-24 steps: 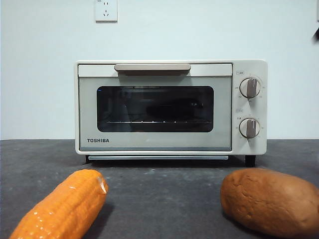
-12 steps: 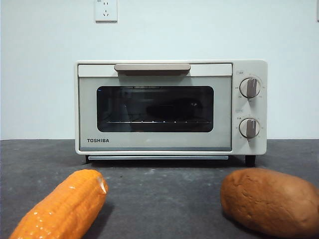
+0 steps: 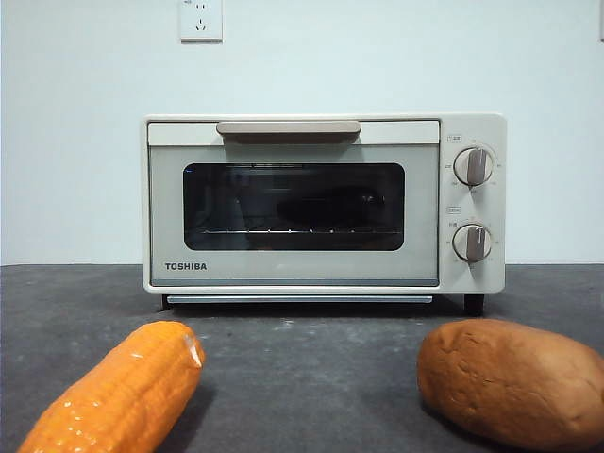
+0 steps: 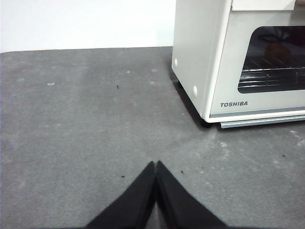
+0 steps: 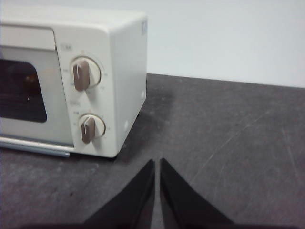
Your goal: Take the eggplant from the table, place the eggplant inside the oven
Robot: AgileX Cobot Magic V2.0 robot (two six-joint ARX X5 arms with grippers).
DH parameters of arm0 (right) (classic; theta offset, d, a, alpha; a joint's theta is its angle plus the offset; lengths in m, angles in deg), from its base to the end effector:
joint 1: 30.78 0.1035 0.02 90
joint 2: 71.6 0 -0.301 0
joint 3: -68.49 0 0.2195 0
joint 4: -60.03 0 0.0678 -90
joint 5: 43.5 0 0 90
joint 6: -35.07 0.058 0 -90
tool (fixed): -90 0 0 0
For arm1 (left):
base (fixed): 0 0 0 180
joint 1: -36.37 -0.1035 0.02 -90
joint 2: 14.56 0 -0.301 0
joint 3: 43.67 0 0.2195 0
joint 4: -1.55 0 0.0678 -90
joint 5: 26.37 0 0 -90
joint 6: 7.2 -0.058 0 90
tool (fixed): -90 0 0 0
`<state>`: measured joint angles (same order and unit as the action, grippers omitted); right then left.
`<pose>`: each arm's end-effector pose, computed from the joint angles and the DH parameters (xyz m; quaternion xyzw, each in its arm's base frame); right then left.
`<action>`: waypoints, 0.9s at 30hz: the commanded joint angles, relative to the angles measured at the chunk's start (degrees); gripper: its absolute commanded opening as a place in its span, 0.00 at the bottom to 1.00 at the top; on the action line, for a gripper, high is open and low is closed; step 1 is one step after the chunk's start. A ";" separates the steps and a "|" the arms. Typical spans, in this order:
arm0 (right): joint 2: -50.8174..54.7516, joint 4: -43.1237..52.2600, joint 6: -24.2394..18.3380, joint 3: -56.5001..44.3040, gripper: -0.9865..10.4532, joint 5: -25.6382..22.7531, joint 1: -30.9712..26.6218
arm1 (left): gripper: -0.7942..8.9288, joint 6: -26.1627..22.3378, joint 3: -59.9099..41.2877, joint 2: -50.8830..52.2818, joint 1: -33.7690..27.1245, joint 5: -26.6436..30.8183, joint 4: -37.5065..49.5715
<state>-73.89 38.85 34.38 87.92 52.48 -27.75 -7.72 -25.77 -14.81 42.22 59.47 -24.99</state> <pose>0.0538 0.0089 0.1714 -0.0051 0.0348 0.0787 0.9963 0.0516 -0.0095 0.1519 0.0056 0.0771 -0.0873 0.9932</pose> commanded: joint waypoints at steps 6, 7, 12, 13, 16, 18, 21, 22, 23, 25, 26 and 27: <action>2.08 0.72 1.51 -2.38 0.09 -0.02 0.07 | 0.09 -0.28 -0.83 0.07 -0.04 0.15 -0.17; 2.08 0.87 1.51 -2.38 0.09 -0.02 0.09 | 0.09 -0.28 -0.83 0.07 -0.04 0.15 -0.17; 2.08 2.16 1.51 -2.36 0.09 0.00 0.13 | 0.09 -0.28 -0.83 0.07 -0.04 0.15 -0.17; 2.08 2.43 1.51 -2.36 0.09 -0.02 0.13 | 0.09 -0.28 -0.83 0.07 -0.04 0.15 -0.17; 2.08 2.80 1.51 -2.36 0.09 -0.02 0.13 | 0.09 -0.28 -0.83 0.07 -0.04 0.15 -0.17; 2.08 2.78 1.51 -2.36 0.09 -0.02 0.13 | 0.09 -0.28 -0.83 0.07 -0.04 0.15 -0.17; 2.08 2.78 1.51 -2.36 0.09 -0.02 0.15 | 0.09 -0.28 -0.83 0.07 -0.04 0.15 -0.17; 2.08 2.78 1.51 -2.36 0.09 -0.02 0.15 | 0.09 -0.28 -0.83 0.07 -0.04 0.15 -0.17; 2.08 2.78 1.51 -2.36 0.09 -0.02 0.15 | 0.09 -0.28 -0.83 0.07 -0.04 0.15 -0.17; 2.08 2.78 1.51 -2.36 0.09 -0.02 0.15 | 0.09 -0.28 -0.83 0.07 -0.04 0.15 -0.17; 2.08 2.78 1.51 -2.36 0.09 -0.02 0.15 | 0.09 -0.28 -0.83 0.07 -0.04 0.15 -0.17; 2.08 2.78 1.51 -2.36 0.09 -0.02 0.15 | 0.09 -0.28 -0.83 0.07 -0.04 0.15 -0.17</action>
